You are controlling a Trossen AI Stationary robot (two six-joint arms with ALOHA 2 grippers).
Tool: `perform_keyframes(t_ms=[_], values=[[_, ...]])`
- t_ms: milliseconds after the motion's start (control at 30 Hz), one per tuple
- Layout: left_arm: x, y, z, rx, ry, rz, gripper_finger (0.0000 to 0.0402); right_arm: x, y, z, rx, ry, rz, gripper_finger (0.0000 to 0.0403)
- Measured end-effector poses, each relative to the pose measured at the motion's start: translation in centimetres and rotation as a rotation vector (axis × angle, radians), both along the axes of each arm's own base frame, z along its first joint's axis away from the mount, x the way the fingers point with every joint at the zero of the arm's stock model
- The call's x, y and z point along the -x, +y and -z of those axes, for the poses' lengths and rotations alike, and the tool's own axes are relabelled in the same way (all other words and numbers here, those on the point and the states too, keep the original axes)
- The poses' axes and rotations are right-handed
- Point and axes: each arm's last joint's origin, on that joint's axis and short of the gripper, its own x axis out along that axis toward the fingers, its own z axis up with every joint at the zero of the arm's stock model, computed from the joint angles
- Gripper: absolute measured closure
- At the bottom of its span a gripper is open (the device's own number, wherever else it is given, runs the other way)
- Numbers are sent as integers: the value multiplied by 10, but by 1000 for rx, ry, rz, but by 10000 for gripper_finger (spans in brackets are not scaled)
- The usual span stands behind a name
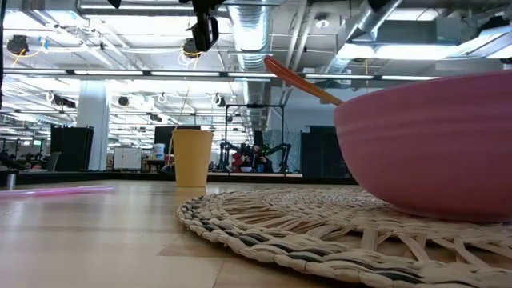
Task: Pick & Place Utensil
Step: Put the yellow cup on the top left of the pink bowl
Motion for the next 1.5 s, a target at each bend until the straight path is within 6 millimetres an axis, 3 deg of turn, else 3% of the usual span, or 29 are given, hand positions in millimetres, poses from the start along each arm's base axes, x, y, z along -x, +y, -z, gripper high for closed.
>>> perform_keyframes(t_ms=[300,533,933,1200,1500], values=[[12,-1,-12,-239,-105,75,380,24,-23,-56,-50,-66,11,310],[18,0,-15,-365,-122,81,380,33,-44,-75,-56,-74,44,310],[19,7,-12,-465,-82,30,375,22,-78,-73,-1,-9,157,310],[21,41,10,-497,203,-115,330,14,-104,-67,-54,11,281,310],[25,76,22,-564,367,-247,272,28,-134,-51,-114,125,449,310]])
